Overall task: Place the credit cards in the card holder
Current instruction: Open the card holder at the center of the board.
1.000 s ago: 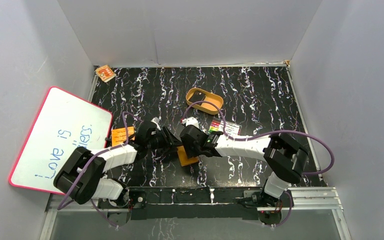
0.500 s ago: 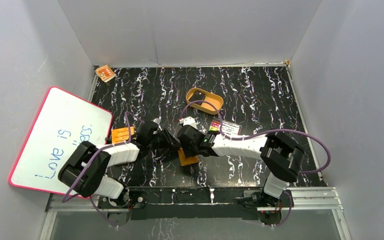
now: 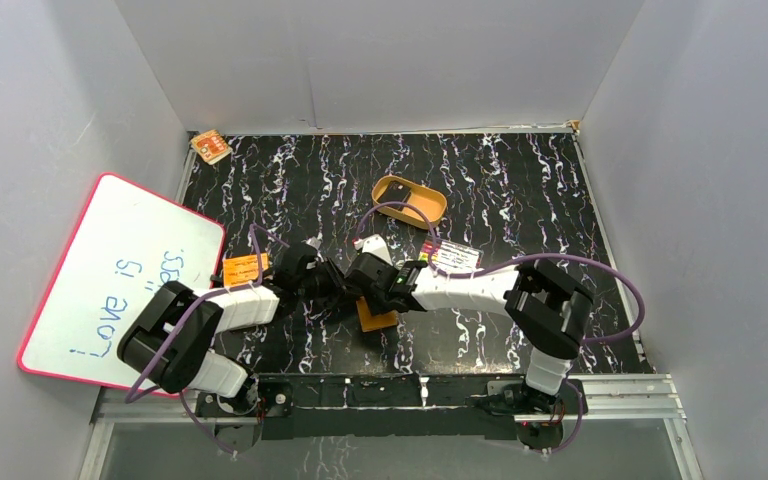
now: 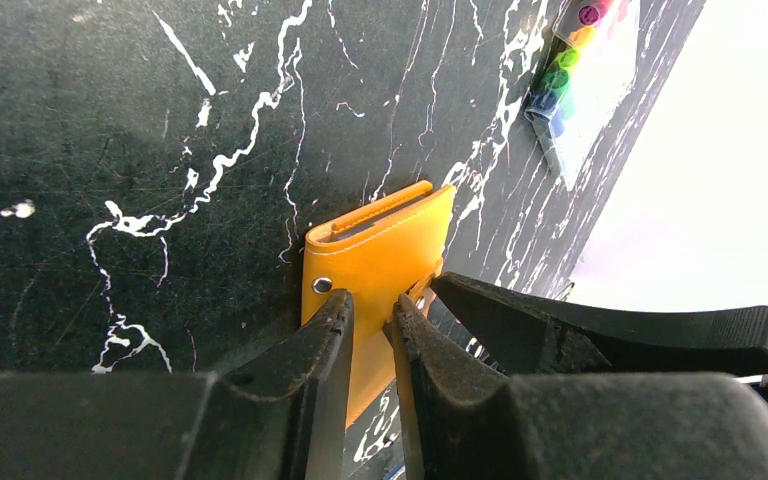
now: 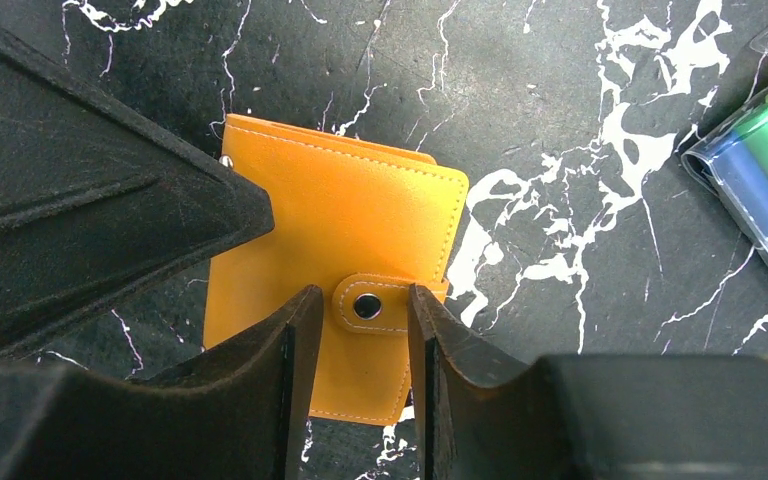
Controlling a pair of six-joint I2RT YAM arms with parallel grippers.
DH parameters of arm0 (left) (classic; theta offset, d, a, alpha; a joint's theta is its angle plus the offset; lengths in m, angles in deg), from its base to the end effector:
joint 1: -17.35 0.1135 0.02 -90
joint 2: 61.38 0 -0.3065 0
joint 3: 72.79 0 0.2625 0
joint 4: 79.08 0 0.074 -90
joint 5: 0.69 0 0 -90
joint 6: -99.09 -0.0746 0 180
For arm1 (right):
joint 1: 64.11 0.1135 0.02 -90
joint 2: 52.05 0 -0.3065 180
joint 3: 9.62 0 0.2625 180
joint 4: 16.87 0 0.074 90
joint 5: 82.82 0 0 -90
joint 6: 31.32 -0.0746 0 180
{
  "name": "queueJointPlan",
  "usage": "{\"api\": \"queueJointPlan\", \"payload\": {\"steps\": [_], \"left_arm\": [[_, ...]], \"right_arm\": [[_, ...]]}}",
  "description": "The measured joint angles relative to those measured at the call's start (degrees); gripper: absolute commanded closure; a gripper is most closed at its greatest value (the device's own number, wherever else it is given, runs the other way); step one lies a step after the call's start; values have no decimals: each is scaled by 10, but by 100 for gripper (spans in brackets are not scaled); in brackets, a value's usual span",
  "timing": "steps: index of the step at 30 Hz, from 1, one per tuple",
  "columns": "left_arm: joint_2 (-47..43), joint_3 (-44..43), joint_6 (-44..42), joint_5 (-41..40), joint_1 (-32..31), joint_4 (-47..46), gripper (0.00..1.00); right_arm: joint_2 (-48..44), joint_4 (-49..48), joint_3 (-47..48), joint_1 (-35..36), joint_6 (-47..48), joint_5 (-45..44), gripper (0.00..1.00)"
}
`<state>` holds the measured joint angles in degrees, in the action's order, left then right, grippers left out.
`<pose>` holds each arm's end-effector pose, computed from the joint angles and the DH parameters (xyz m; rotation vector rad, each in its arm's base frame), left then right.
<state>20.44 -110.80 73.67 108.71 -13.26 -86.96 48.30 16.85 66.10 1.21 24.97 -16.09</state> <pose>0.2307 -0.1653 0.1504 -0.5146 2.4211 -1.2134 0.1890 0.3407 0.1843 -0.5352 2.4213 0.2027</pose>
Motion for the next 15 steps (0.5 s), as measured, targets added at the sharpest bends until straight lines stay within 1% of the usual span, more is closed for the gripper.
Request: {"api": "queueJointPlan", "payload": {"steps": [5,13,14,15], "left_arm": [[0,1,0,-1,0,-1,80],[0,5,3,-3,0,-7,82],[0,6,3,-3,0,-7,83],[0,7,4,-4,0,-8,83]], "right_arm": [[3,7,4,5,-4,-13,61],[3,9,4,11,-8,-23,73],[3,9,4,11,-9,-24,76],[3,9,4,11,-8,-24,84]]}}
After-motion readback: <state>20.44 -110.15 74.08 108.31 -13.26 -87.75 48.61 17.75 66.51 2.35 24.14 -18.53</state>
